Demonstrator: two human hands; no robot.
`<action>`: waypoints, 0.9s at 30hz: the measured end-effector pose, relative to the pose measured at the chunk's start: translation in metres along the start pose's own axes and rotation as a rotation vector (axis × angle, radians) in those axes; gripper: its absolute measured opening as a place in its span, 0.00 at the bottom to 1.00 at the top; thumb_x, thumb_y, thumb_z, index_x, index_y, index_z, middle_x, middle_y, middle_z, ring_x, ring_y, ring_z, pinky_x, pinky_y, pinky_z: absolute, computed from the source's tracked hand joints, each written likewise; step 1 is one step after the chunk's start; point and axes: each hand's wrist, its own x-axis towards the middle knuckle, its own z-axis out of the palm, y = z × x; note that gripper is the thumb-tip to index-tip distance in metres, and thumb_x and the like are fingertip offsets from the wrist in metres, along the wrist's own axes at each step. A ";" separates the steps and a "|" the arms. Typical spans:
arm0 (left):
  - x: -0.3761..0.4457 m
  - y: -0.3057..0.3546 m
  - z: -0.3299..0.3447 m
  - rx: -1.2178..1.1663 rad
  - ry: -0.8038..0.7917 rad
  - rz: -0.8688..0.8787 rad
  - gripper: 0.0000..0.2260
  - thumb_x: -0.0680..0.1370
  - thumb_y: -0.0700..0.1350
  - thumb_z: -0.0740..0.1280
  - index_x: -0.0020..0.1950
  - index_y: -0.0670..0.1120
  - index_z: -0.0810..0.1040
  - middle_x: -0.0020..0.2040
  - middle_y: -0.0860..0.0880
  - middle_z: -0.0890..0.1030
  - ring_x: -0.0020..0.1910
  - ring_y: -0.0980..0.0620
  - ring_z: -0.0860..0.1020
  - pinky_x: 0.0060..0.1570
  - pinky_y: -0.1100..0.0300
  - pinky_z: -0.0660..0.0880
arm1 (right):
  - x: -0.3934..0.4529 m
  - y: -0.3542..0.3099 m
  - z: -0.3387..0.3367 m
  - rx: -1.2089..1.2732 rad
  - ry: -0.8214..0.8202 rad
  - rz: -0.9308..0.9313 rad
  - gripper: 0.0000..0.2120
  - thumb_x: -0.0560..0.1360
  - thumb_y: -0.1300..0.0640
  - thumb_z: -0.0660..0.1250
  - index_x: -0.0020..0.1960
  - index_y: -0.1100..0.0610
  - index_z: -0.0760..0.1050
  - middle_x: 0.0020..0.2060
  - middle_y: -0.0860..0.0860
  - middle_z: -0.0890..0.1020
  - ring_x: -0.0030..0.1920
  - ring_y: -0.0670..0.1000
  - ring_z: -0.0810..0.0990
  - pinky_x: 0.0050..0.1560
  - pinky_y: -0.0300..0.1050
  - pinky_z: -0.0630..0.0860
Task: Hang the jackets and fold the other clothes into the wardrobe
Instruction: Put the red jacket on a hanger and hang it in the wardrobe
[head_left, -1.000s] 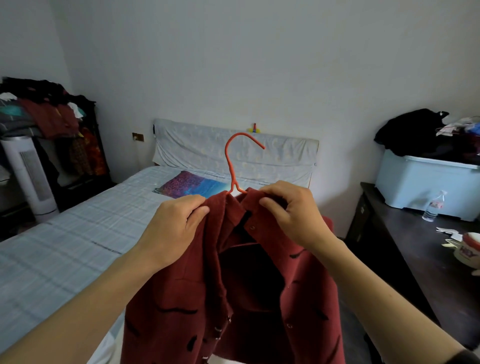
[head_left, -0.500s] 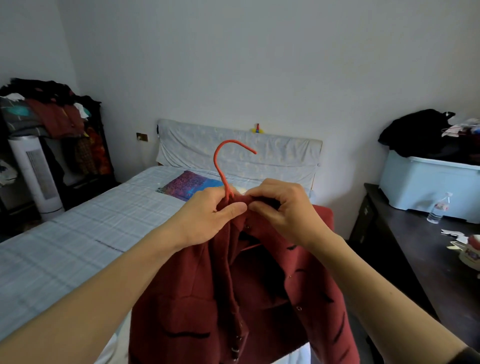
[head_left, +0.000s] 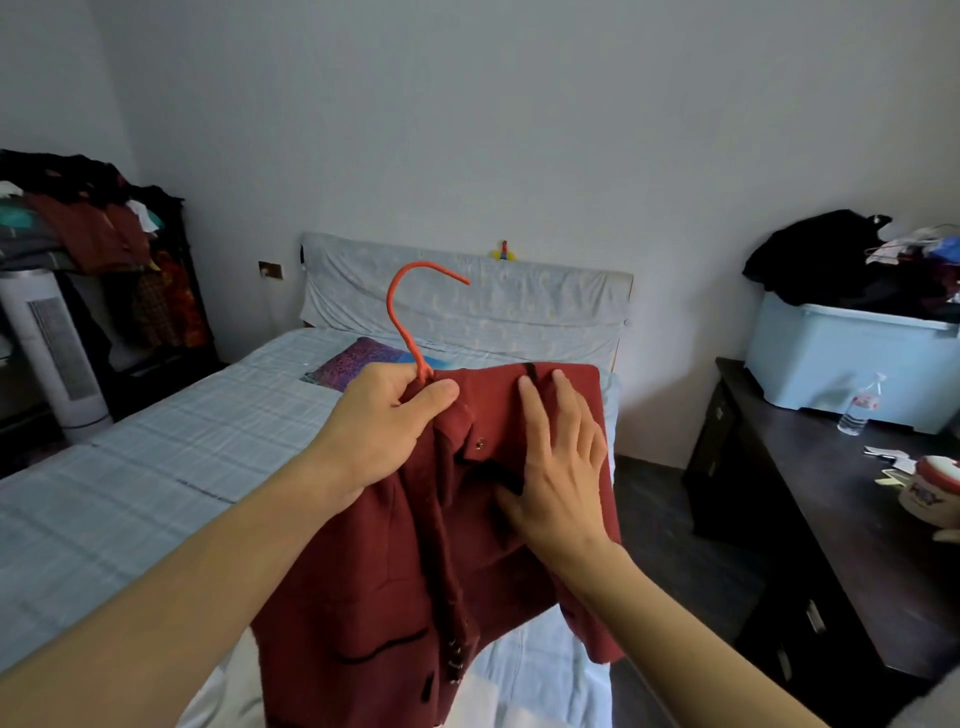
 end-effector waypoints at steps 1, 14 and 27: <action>-0.001 0.002 0.000 -0.011 -0.008 -0.001 0.29 0.67 0.66 0.66 0.45 0.40 0.82 0.45 0.30 0.80 0.39 0.47 0.75 0.52 0.36 0.75 | 0.004 0.001 0.004 0.010 0.018 0.051 0.55 0.63 0.48 0.77 0.80 0.49 0.47 0.78 0.58 0.50 0.77 0.62 0.53 0.74 0.62 0.55; -0.005 -0.011 -0.015 -0.026 -0.007 -0.047 0.11 0.78 0.51 0.70 0.45 0.45 0.85 0.43 0.36 0.83 0.41 0.47 0.76 0.55 0.38 0.76 | 0.062 0.027 -0.015 0.100 0.122 -0.103 0.29 0.62 0.68 0.63 0.62 0.57 0.78 0.55 0.52 0.80 0.55 0.57 0.77 0.61 0.58 0.72; -0.001 -0.029 -0.034 0.232 -0.071 0.047 0.06 0.76 0.50 0.73 0.52 0.54 0.81 0.47 0.57 0.84 0.51 0.59 0.81 0.59 0.56 0.75 | 0.079 0.038 -0.061 0.342 -0.133 -0.027 0.23 0.65 0.75 0.60 0.53 0.57 0.81 0.45 0.51 0.85 0.46 0.50 0.81 0.46 0.33 0.72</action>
